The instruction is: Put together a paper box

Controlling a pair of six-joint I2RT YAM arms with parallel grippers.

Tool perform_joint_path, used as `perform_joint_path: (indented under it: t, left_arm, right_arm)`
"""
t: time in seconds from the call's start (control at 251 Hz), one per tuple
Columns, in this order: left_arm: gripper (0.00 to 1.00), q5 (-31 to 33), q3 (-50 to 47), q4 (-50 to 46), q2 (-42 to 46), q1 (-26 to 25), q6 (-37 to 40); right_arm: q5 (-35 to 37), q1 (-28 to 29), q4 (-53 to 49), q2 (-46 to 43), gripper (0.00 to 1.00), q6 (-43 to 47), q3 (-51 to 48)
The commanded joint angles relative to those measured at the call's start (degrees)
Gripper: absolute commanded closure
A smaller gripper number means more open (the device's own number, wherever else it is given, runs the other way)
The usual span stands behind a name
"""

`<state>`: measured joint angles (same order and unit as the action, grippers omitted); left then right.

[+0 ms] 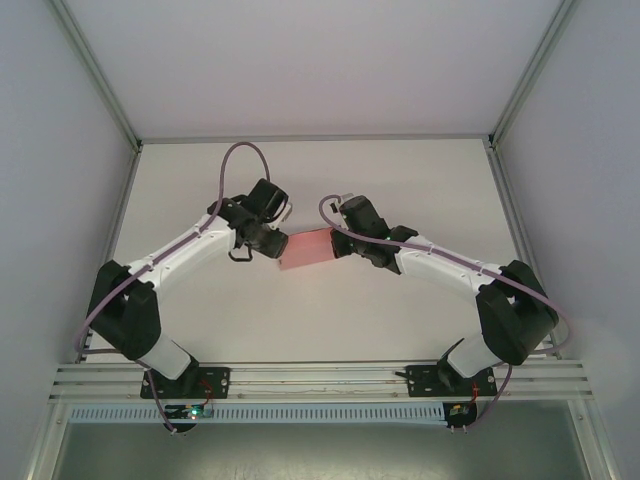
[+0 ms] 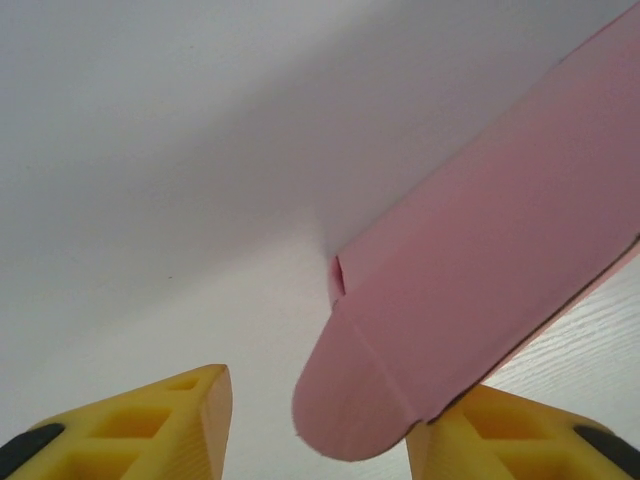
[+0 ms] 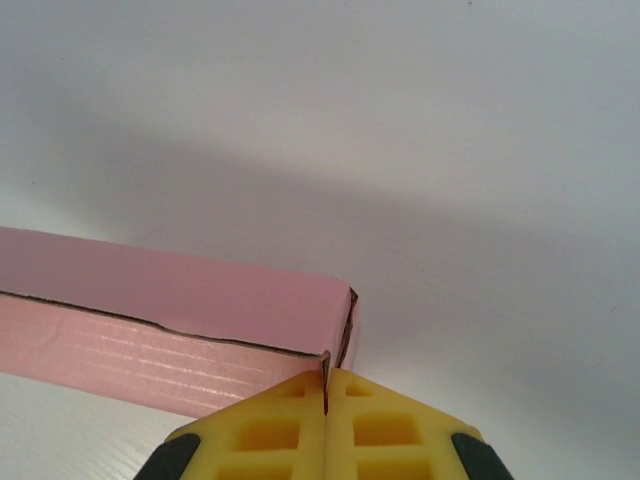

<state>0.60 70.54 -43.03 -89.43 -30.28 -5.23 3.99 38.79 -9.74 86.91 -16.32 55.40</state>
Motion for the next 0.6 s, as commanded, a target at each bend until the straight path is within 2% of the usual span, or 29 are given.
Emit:
perform_joint_path:
  t: [0.0,0.136,0.18,0.239,0.311,0.495,0.599]
  left_arm:
    - [0.57,-0.8,2.28,1.38,-1.14,0.69,-2.47]
    - [0.73,-2.53,3.54,1.75,-2.3,1.79,-5.29]
    - [0.83,-3.1,3.74,2.28,-2.5,2.14,-7.18]
    - [0.88,-5.34,4.54,2.24,-3.05,2.67,-8.04]
    - [1.0,-6.05,6.21,0.29,-4.02,2.99,-8.93]
    - [1.0,-6.29,9.16,-4.72,-6.41,3.89,-10.01]
    - [1.0,-10.0,9.74,-6.02,-6.8,5.14,-11.28]
  right_arm:
    - [-1.03,0.59,-3.71,1.62,1.0,1.18,0.28]
    - [-1.06,0.68,-4.14,2.2,1.0,2.34,0.74]
    - [-0.47,0.76,-4.56,2.4,1.0,2.63,0.94]
    - [0.19,0.98,-5.22,2.45,1.0,3.2,1.29]
    - [1.26,1.46,-5.95,2.58,1.0,3.77,1.76]
    - [4.11,2.91,-8.33,4.02,1.0,6.14,3.17]
    - [8.43,3.4,-10.49,5.26,1.0,6.84,4.34]
